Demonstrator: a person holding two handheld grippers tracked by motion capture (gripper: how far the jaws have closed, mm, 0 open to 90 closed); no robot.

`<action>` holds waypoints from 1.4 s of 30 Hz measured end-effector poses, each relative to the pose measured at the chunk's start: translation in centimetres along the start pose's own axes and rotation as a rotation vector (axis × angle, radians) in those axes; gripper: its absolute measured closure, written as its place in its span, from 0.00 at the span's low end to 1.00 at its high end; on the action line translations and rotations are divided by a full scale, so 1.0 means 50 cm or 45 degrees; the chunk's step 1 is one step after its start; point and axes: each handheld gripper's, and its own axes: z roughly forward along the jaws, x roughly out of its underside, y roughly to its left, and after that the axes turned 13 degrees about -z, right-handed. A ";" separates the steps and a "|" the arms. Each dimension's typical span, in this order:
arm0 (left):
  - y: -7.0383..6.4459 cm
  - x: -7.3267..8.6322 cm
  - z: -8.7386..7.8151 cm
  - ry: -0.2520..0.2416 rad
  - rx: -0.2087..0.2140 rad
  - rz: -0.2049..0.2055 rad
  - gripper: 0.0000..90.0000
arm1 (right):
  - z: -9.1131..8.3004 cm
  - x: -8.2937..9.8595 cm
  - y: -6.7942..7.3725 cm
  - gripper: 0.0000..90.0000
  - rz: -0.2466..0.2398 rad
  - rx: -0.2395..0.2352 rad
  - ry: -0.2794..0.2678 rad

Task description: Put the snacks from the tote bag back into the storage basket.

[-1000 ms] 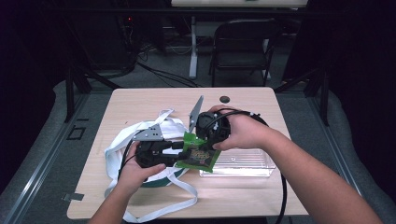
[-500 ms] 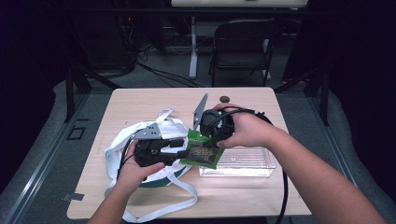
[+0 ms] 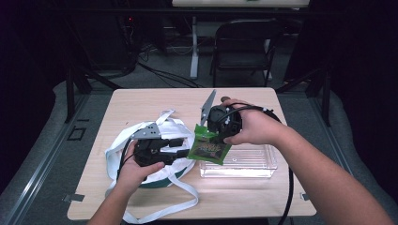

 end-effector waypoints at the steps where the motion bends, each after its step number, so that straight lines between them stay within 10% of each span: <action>1: 0.000 0.000 0.000 0.001 0.000 0.002 0.57 | -0.002 0.003 -0.002 0.83 0.000 0.010 0.010; 42: 0.012 0.003 0.002 0.000 -0.026 -0.021 0.57 | 0.019 0.065 -0.066 0.83 0.056 0.114 0.145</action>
